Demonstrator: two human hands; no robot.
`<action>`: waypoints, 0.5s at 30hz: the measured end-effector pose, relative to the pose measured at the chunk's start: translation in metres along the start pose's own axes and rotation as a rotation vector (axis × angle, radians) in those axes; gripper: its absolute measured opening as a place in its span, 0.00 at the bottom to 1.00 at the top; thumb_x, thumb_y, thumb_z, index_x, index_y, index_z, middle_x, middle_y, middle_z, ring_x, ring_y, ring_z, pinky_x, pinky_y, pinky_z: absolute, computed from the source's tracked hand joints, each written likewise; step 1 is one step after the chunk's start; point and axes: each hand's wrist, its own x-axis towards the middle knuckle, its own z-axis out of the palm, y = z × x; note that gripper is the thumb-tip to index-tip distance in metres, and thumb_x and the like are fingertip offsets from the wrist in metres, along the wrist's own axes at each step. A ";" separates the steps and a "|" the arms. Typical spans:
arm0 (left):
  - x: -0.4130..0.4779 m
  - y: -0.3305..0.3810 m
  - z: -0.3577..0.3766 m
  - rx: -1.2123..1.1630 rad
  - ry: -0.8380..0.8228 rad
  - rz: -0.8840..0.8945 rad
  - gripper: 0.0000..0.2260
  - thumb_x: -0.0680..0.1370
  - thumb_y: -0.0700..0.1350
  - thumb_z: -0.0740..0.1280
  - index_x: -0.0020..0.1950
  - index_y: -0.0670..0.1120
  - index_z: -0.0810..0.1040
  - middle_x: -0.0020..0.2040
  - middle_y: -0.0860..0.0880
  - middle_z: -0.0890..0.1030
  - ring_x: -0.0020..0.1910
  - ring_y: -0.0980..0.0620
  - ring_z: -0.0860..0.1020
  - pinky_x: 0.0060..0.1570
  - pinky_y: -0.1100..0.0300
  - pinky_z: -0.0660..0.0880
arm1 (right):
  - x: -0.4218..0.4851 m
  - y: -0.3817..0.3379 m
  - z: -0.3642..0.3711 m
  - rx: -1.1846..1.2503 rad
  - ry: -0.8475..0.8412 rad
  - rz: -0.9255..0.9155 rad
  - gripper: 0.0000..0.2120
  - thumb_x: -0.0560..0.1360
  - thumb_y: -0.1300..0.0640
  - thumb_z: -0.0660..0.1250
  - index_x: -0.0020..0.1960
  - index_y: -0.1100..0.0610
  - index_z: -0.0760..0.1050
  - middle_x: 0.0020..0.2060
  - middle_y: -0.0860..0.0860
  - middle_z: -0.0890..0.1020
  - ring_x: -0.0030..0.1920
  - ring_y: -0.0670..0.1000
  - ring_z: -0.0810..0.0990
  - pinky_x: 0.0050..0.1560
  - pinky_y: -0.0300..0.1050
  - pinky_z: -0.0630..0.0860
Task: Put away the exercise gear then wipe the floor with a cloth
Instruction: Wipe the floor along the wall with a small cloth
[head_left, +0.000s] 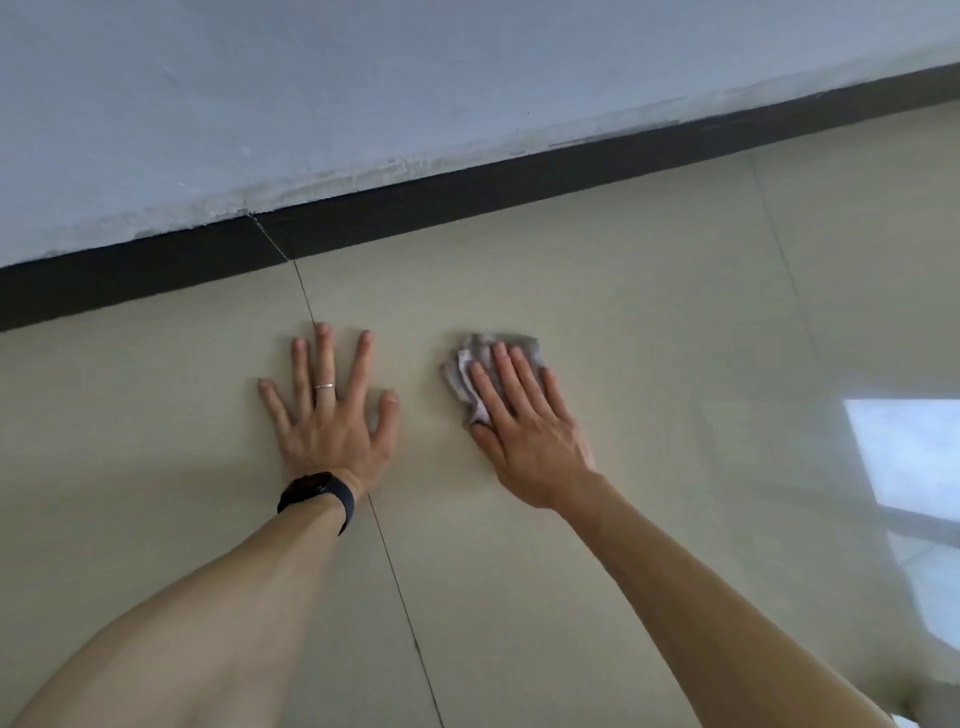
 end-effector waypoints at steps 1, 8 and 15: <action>0.000 0.000 -0.001 -0.005 -0.001 0.006 0.31 0.78 0.62 0.51 0.81 0.61 0.48 0.82 0.51 0.43 0.80 0.47 0.43 0.74 0.33 0.44 | -0.018 0.023 0.003 -0.008 -0.014 0.132 0.31 0.83 0.39 0.45 0.82 0.49 0.44 0.81 0.55 0.47 0.81 0.54 0.43 0.79 0.57 0.46; -0.002 0.002 0.000 -0.025 -0.002 0.003 0.30 0.79 0.63 0.52 0.80 0.62 0.47 0.82 0.51 0.42 0.80 0.48 0.42 0.75 0.35 0.40 | -0.124 0.090 0.013 0.193 -0.109 0.755 0.38 0.77 0.36 0.40 0.81 0.56 0.38 0.78 0.68 0.41 0.79 0.66 0.40 0.78 0.63 0.43; -0.005 0.006 -0.001 0.024 -0.001 -0.029 0.29 0.81 0.63 0.52 0.80 0.64 0.45 0.82 0.52 0.42 0.80 0.49 0.42 0.75 0.36 0.40 | -0.216 -0.051 0.056 0.155 -0.074 0.060 0.29 0.85 0.43 0.49 0.82 0.50 0.46 0.81 0.58 0.47 0.81 0.58 0.45 0.77 0.57 0.50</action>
